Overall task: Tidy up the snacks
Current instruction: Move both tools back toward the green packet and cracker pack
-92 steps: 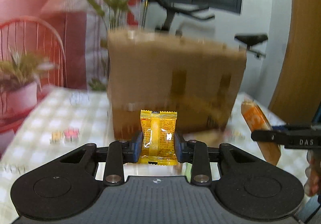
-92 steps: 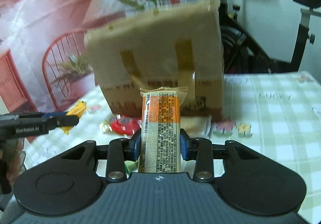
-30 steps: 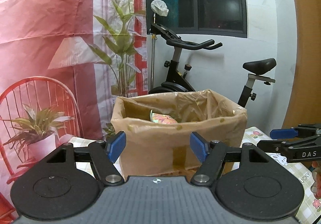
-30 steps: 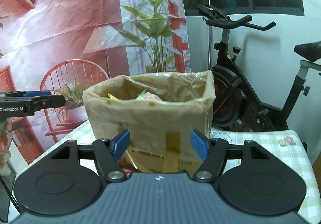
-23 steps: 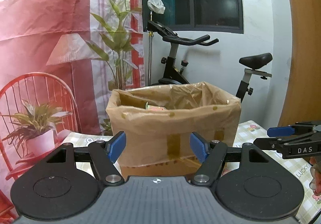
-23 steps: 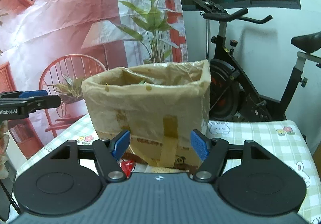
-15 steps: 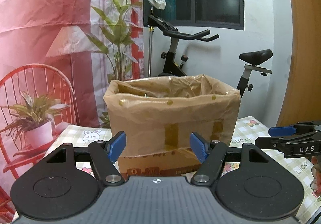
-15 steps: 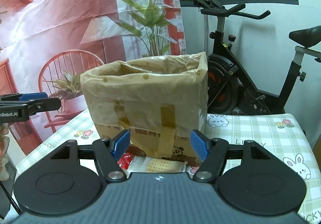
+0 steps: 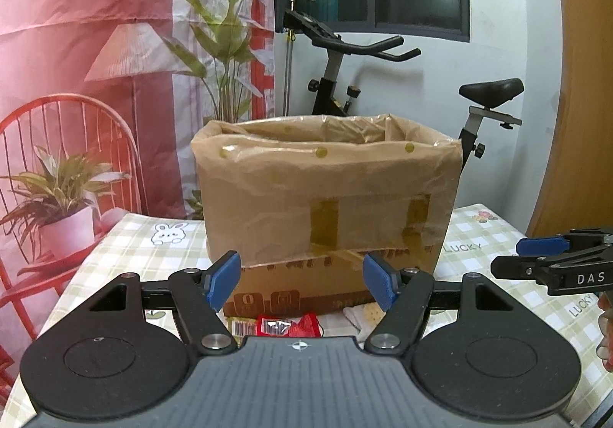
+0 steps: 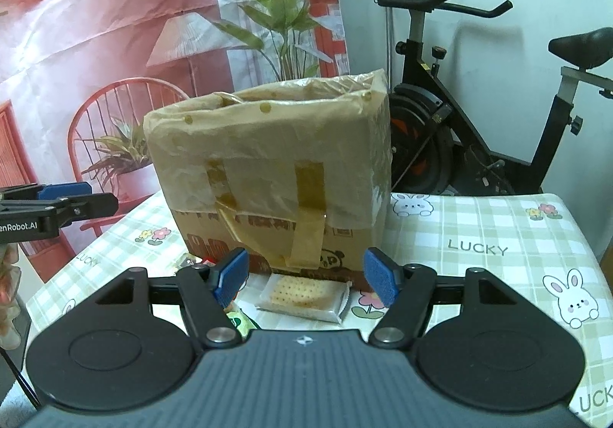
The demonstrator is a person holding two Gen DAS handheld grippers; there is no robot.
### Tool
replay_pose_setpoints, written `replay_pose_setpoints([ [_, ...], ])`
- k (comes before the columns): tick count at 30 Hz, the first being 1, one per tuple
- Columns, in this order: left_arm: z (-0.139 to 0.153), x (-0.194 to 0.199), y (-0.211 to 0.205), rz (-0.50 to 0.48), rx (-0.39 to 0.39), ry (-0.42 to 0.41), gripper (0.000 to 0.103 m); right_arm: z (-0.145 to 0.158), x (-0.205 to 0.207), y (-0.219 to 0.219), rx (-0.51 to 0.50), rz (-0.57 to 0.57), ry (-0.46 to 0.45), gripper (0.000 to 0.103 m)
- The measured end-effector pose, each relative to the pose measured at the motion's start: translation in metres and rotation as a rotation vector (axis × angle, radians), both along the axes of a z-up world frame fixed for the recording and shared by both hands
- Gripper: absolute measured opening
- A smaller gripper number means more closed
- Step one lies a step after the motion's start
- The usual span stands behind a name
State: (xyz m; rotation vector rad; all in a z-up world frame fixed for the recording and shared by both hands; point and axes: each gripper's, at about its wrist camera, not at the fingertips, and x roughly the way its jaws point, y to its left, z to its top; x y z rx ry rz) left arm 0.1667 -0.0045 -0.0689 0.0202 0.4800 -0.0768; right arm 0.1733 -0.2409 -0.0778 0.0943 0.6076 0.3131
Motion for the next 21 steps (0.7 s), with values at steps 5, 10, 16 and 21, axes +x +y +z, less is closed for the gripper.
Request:
replay_pose_setpoints([
  [5, -0.007, 0.001, 0.0, 0.0, 0.003, 0.015, 0.073, -0.007, 0.001, -0.001, 0.0, 0.0, 0.01, 0.07],
  [10, -0.013, 0.003, 0.0, 0.0, 0.003, 0.023, 0.073, -0.013, 0.002, -0.002, 0.0, 0.002, 0.018, 0.07],
  [16, -0.019, 0.006, 0.0, -0.002, 0.005, 0.033, 0.073, -0.019, 0.004, -0.001, 0.001, 0.004, 0.029, 0.07],
  [21, -0.025, 0.009, 0.0, -0.003, 0.001, 0.044, 0.073, -0.026, 0.007, 0.001, -0.001, 0.008, 0.042, 0.07],
])
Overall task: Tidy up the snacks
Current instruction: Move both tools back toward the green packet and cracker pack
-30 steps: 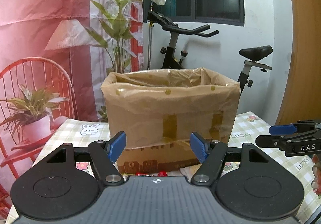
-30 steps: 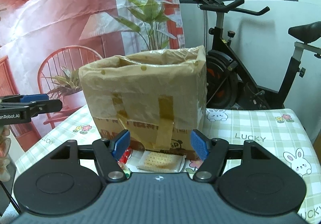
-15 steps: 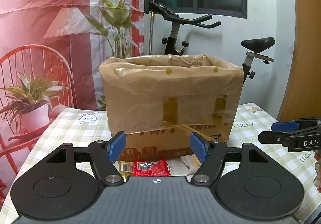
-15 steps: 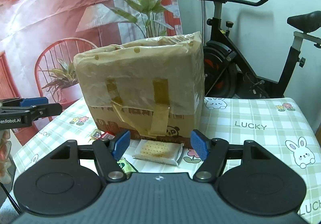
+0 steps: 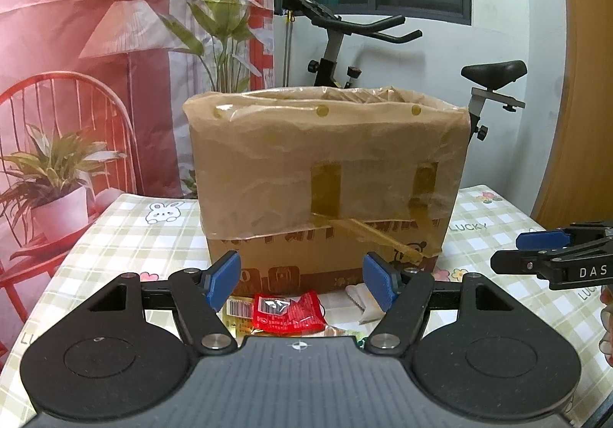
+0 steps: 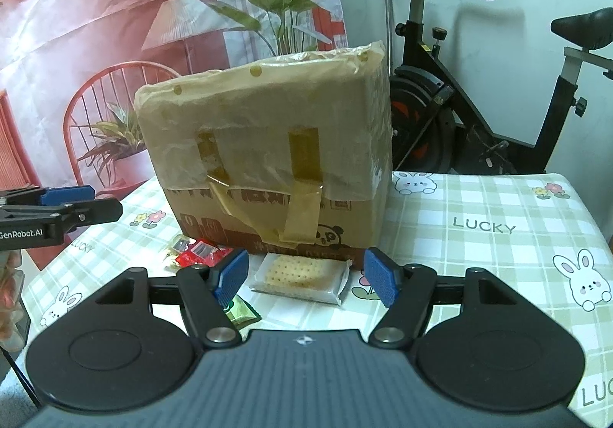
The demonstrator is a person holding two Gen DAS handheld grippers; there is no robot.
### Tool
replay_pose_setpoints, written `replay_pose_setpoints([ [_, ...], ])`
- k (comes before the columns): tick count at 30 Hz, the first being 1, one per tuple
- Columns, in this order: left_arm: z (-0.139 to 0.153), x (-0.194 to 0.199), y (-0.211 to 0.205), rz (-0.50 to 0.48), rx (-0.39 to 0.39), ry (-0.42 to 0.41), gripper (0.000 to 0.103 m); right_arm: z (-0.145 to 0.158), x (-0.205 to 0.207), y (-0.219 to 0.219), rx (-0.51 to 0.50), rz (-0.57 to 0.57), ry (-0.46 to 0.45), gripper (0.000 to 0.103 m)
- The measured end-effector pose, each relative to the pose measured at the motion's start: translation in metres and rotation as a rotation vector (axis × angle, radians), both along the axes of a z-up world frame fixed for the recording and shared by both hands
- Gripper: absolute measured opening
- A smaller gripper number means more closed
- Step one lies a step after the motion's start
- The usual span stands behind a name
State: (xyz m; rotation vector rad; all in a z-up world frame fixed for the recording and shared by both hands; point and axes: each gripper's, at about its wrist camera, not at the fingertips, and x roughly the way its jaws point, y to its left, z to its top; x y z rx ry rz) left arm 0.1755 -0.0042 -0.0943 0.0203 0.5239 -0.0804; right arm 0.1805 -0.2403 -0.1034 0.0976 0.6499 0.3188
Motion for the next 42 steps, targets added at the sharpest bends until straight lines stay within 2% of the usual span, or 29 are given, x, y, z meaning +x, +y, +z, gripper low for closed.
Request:
replay_pose_setpoints([
  [11, -0.008, 0.007, -0.001, -0.01, -0.002, 0.008, 0.073, -0.009, 0.007, 0.001, 0.003, 0.007, 0.008, 0.07],
  [30, -0.051, 0.024, 0.001, -0.038, -0.018, 0.093, 0.073, -0.041, 0.024, 0.004, -0.005, 0.028, 0.062, 0.07],
  [42, -0.089, 0.032, -0.014, -0.16, -0.047, 0.195, 0.073, -0.068, 0.043, 0.01, -0.013, 0.051, 0.129, 0.07],
])
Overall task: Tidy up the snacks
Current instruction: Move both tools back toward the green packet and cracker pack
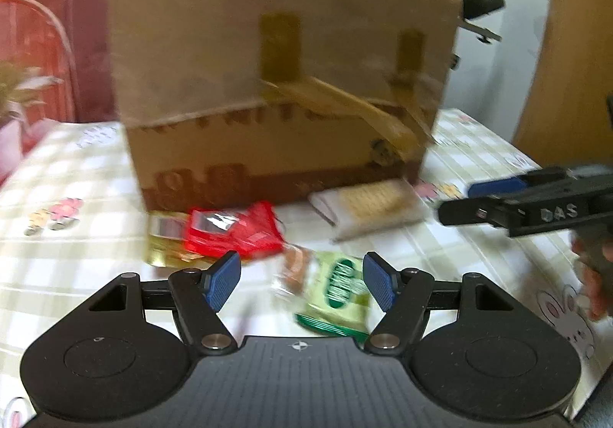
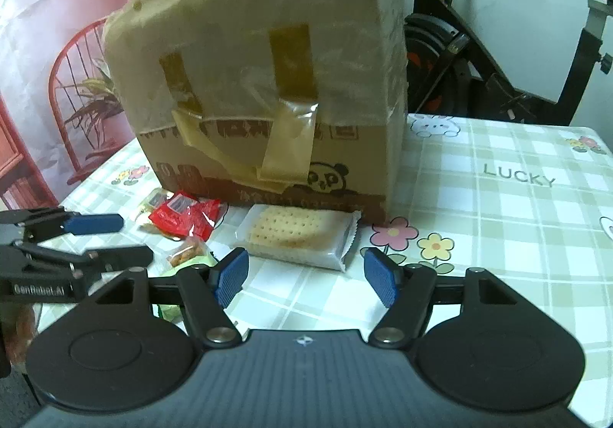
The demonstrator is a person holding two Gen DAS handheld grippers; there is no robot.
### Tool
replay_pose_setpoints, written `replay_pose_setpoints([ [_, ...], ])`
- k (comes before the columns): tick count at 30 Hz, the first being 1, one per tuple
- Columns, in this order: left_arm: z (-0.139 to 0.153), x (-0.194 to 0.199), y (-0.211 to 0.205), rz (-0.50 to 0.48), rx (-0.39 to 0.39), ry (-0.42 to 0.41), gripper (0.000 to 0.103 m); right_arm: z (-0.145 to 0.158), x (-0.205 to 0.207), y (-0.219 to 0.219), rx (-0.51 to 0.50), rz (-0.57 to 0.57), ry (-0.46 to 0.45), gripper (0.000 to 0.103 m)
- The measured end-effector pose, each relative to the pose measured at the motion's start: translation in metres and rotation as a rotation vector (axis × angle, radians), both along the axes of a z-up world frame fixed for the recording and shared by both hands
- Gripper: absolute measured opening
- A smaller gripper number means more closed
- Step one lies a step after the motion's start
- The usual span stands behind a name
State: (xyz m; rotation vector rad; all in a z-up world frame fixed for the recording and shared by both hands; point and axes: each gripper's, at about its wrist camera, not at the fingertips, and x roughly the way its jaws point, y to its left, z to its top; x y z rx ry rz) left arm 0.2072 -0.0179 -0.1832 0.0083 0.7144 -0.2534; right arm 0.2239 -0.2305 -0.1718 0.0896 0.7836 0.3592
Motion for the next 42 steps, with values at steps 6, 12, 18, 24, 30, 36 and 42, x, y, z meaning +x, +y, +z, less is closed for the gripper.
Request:
replay_pose_setpoints([
  [6, -0.013, 0.003, -0.022, -0.079, 0.037, 0.023, 0.066, -0.008, 0.005, 0.003, 0.001, 0.009, 0.021, 0.07],
  [12, -0.004, 0.014, 0.006, 0.023, -0.02, 0.028, 0.065, -0.01, 0.003, 0.013, 0.037, 0.01, 0.049, 0.07],
  [18, 0.014, 0.017, 0.05, 0.098, 0.021, 0.01, 0.065, -0.015, 0.006, 0.042, 0.062, 0.014, 0.092, 0.07],
  [24, 0.019, 0.02, 0.079, 0.16, 0.029, 0.006, 0.065, -0.026, 0.02, 0.079, 0.039, -0.033, 0.134, 0.081],
  [30, 0.014, 0.021, 0.077, 0.152, 0.009, 0.005, 0.065, -0.035, 0.028, 0.098, -0.054, -0.007, 0.155, 0.085],
  [36, 0.006, 0.02, 0.061, 0.095, -0.017, 0.019, 0.064, -0.03, 0.016, 0.086, -0.121, 0.015, 0.133, 0.086],
  [42, -0.005, 0.023, 0.053, 0.087, -0.043, 0.036, 0.06, -0.026, 0.012, 0.069, -0.128, -0.041, 0.127, 0.082],
])
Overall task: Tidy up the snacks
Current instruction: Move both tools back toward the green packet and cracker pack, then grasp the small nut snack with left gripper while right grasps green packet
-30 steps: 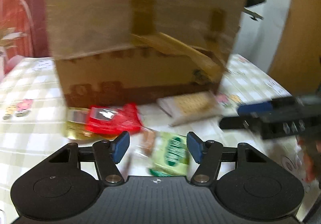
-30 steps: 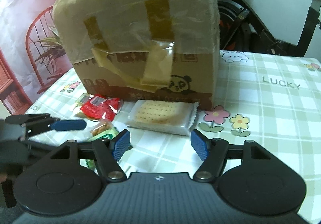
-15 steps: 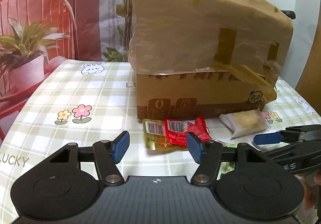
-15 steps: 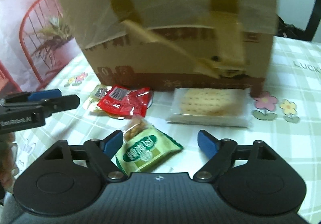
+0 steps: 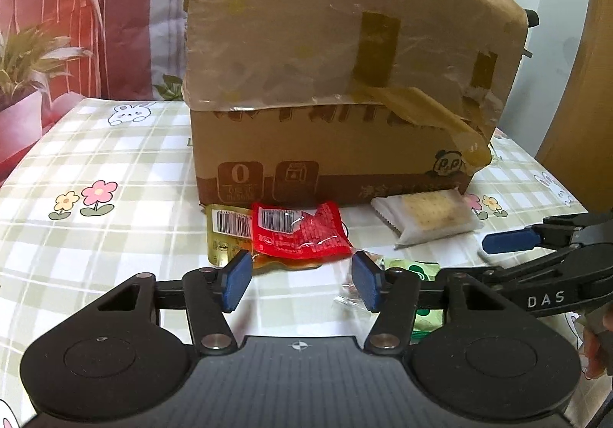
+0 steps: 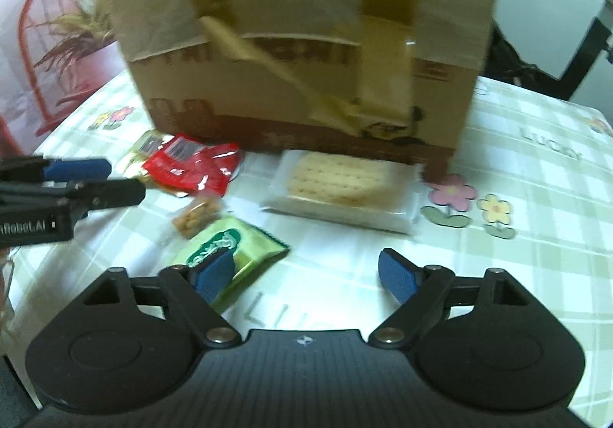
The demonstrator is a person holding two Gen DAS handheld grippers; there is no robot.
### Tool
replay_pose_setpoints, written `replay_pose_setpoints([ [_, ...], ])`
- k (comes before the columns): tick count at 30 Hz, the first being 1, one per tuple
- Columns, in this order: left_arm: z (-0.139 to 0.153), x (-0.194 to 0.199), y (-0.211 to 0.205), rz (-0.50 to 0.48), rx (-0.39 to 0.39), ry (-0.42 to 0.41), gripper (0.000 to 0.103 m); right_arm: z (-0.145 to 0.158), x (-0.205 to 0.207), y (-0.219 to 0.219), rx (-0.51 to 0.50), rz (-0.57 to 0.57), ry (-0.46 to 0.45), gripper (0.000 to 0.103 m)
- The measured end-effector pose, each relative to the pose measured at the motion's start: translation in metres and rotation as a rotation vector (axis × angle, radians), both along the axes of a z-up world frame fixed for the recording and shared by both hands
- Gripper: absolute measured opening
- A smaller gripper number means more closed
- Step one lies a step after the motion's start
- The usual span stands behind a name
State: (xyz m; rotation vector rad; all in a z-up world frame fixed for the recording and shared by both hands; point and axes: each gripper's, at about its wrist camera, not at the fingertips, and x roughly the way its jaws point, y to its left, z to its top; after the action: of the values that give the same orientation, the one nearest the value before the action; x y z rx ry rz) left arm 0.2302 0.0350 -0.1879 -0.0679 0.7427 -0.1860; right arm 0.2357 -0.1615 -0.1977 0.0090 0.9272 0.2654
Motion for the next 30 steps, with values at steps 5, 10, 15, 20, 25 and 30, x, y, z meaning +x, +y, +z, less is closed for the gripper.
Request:
replay_pose_setpoints([
  [5, 0.001, -0.003, 0.006, 0.019, 0.002, 0.001, 0.06, -0.002, 0.005, 0.021, 0.039, 0.03, 0.002, 0.081],
  [10, 0.003, -0.005, 0.013, 0.028, 0.005, 0.005, 0.06, -0.012, 0.014, 0.039, 0.029, 0.052, 0.025, 0.082],
  [15, 0.0, -0.005, 0.007, 0.007, 0.007, 0.012, 0.055, -0.014, 0.007, 0.036, 0.009, 0.094, 0.013, 0.081],
  [20, -0.003, -0.002, -0.006, -0.024, -0.002, 0.013, 0.055, -0.011, -0.002, 0.025, -0.033, 0.117, -0.007, 0.064],
  [25, -0.007, 0.002, -0.017, -0.048, -0.017, 0.026, 0.054, -0.01, -0.003, 0.02, -0.04, 0.132, -0.019, 0.054],
  [30, -0.01, 0.006, -0.025, -0.057, -0.023, 0.036, 0.052, -0.012, 0.0, 0.028, -0.053, 0.162, -0.04, 0.054],
])
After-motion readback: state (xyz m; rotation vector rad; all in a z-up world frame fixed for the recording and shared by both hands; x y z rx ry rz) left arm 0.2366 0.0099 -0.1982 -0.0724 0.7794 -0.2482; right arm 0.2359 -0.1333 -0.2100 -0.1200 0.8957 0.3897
